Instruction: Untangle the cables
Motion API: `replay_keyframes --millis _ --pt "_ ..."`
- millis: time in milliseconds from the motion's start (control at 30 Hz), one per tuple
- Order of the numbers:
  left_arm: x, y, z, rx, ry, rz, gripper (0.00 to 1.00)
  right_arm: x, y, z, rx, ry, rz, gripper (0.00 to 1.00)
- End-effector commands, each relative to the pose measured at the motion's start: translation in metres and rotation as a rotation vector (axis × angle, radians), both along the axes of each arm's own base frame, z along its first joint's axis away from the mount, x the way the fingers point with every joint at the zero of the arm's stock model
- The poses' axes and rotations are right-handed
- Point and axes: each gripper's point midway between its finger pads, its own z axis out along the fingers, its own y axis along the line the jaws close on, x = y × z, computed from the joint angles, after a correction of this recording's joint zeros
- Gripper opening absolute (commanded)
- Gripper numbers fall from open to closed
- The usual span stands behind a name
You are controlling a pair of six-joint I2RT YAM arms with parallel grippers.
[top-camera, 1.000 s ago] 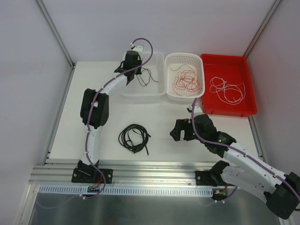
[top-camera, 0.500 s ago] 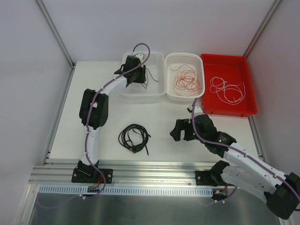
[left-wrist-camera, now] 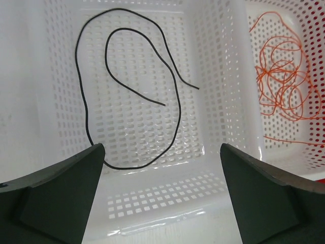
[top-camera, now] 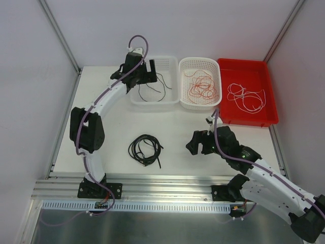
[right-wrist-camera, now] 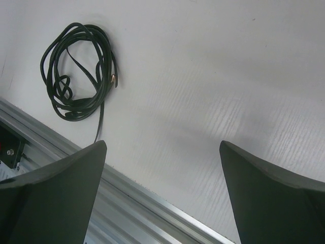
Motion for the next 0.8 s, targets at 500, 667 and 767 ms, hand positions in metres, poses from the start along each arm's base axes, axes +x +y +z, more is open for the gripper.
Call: replay_keyframes --millis 500,667,767 --pt "-0.197 0.047 -0.023 -0.12 0.201 0.093 0.95 0.002 0.037 0.024 0.05 0.009 0.059 0.94" --pt "-0.259 0.055 -0.083 -0.13 0.343 0.103 0.91 0.0 0.066 0.006 0.031 0.058 0.103 0.89" --pt "-0.284 0.056 -0.108 -0.125 0.404 0.113 0.88 -0.001 0.083 -0.008 -0.014 0.087 0.137 0.82"
